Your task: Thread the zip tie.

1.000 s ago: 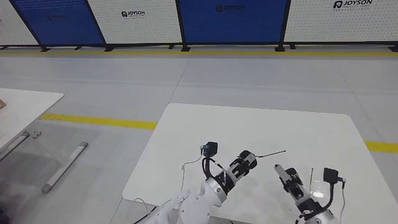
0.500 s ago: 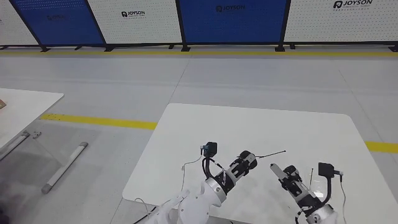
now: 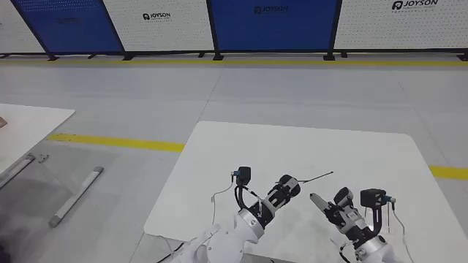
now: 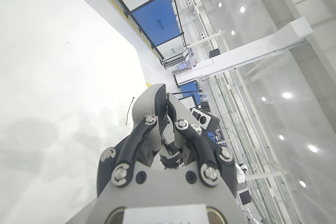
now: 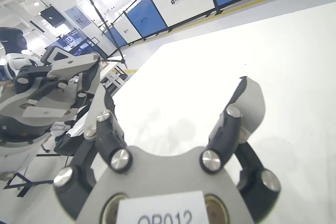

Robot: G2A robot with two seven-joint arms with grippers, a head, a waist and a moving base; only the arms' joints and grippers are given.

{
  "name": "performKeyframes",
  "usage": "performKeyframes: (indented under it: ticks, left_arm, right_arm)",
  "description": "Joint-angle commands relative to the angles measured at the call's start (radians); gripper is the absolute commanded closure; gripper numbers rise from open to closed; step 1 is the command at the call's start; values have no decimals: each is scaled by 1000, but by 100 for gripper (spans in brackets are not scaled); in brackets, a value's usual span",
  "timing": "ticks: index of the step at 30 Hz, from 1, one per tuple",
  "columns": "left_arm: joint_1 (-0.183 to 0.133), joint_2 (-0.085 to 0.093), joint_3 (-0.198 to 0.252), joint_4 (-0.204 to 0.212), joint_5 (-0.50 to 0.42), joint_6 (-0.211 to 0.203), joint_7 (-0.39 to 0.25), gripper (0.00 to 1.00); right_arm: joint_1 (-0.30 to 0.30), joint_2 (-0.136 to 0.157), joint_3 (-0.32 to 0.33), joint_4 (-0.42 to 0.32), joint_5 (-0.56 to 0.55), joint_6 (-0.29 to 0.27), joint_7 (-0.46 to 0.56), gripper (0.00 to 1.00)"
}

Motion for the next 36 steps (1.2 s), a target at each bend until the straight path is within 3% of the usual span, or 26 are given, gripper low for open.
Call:
performKeyframes:
  ticks: [1,5,9,19,22,25,30,36]
  left_arm:
    - [0,0,0,0,0,0,0,100]
    - [-6,-2,4,1,-22,-12,-18,100]
    - [-11,-4,8,-6,-62,-12,-49,100]
    - [-14,-6,8,0,-81,-12,-59,100]
    - [-15,-11,8,6,-151,-30,-61,100]
    - [-25,-14,3,22,-216,-50,-86,100]
    - [-25,-14,3,22,-216,-50,-86,100]
    - [-34,-18,16,40,-225,-54,-79,100]
  right_arm:
    - [0,0,0,0,0,0,0,0]
    - [10,0,-11,19,-89,26,-24,0]
    - [32,-1,-37,58,-148,2,-57,0]
    - [38,-1,-42,65,-149,-3,-53,0]
    - [37,-1,-44,63,-166,-36,-100,0]
    - [39,-1,-48,70,-182,-36,-112,0]
    - [39,-1,-48,70,-182,-36,-112,0]
    - [32,-5,-50,65,-242,30,-205,1]
